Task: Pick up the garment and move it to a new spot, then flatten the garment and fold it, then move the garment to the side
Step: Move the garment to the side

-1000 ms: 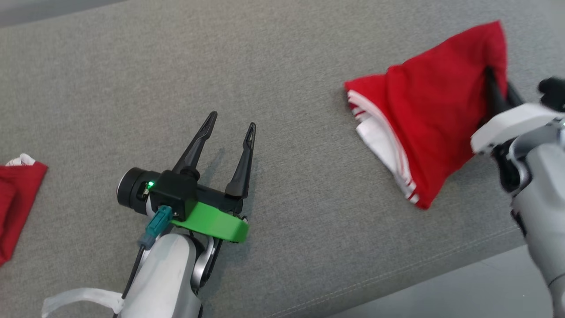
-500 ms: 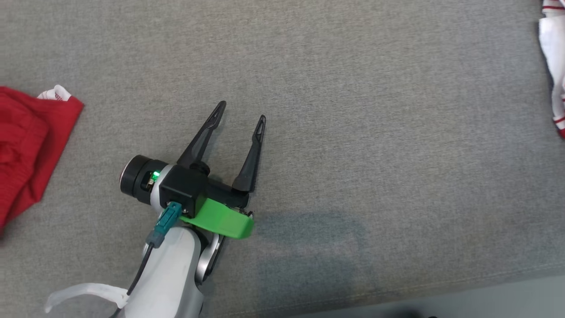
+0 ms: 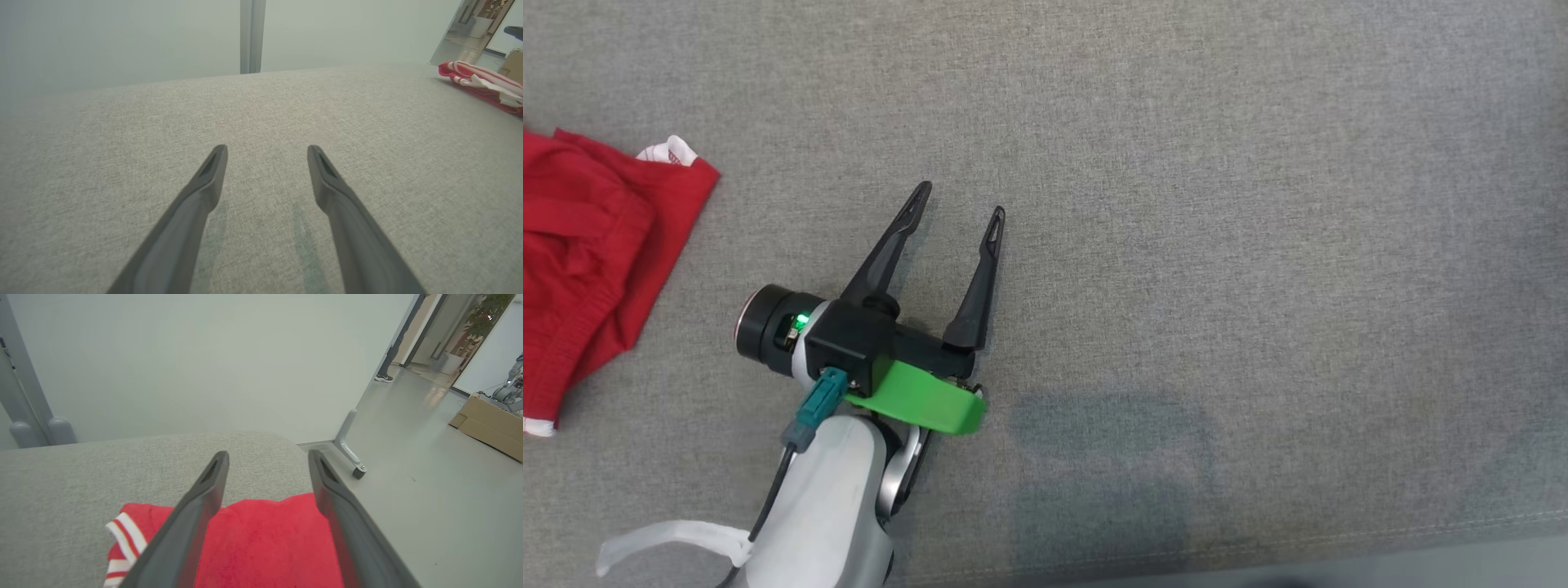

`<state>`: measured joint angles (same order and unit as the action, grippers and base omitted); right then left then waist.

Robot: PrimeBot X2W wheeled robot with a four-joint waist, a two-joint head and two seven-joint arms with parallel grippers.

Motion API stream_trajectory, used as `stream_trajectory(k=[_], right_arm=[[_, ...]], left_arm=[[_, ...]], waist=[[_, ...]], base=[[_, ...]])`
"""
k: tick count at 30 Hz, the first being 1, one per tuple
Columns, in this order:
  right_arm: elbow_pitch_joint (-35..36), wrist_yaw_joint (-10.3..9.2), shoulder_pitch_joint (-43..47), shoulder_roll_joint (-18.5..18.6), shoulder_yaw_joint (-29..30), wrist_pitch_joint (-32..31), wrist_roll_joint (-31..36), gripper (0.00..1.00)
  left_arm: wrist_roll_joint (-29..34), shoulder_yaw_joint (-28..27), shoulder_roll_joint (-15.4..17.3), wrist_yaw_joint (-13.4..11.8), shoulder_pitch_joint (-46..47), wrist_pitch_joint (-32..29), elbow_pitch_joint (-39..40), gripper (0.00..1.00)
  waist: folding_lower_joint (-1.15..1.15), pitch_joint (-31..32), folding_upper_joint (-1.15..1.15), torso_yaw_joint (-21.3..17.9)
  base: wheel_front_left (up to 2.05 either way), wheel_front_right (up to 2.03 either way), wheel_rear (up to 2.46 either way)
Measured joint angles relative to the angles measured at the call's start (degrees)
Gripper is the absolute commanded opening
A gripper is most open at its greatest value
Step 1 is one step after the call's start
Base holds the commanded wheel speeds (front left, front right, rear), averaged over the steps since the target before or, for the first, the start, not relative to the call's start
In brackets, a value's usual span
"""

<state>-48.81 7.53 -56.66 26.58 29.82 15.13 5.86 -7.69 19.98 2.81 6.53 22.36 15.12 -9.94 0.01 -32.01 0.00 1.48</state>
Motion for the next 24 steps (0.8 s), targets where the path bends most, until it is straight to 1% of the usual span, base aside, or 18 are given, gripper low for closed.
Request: stream_trajectory(k=[5,8,11,15,17,24], right_arm=[[4.90,0.00,7.37,-5.19,-11.09,0.00,-4.70,1.00],[8.42,0.00,12.46,-9.06,-16.50,0.00,-7.94,1.00],[11.63,0.01,17.91,-12.36,-21.02,0.00,-10.05,1.00],[14.51,0.00,24.02,-17.04,-24.27,0.00,-13.05,1.00],[14.79,0.00,26.29,-18.24,-25.55,0.00,-14.24,1.00],[15.89,0.00,32.74,-19.79,-30.43,0.00,-15.00,1.00]], left_arm=[[-0.85,-1.98,-0.01,-1.32,-1.33,0.00,-0.69,1.00],[-1.07,-4.21,-0.01,-2.15,-2.88,0.00,-1.49,1.00],[-1.60,-6.58,0.01,-2.53,-4.37,0.00,-2.33,1.00],[-1.83,-9.34,-0.02,-3.04,-6.02,0.01,-3.99,1.00],[-2.27,-10.73,0.02,-3.52,-6.93,0.00,-5.16,1.00],[-1.98,-13.46,0.00,-3.69,-10.51,0.00,-8.99,1.00]], waist=[[0.00,3.28,0.00,0.26],[-0.01,5.74,0.00,0.34],[-0.01,8.47,0.00,0.44],[-0.01,12.09,0.00,0.67],[-0.01,13.89,0.00,0.85],[-0.01,19.91,0.00,1.38]], base=[[0.00,0.00,0.00],[0.00,0.00,0.00],[0.00,0.00,0.00],[0.00,0.00,0.00],[0.00,0.00,0.00],[0.00,0.00,0.00]])
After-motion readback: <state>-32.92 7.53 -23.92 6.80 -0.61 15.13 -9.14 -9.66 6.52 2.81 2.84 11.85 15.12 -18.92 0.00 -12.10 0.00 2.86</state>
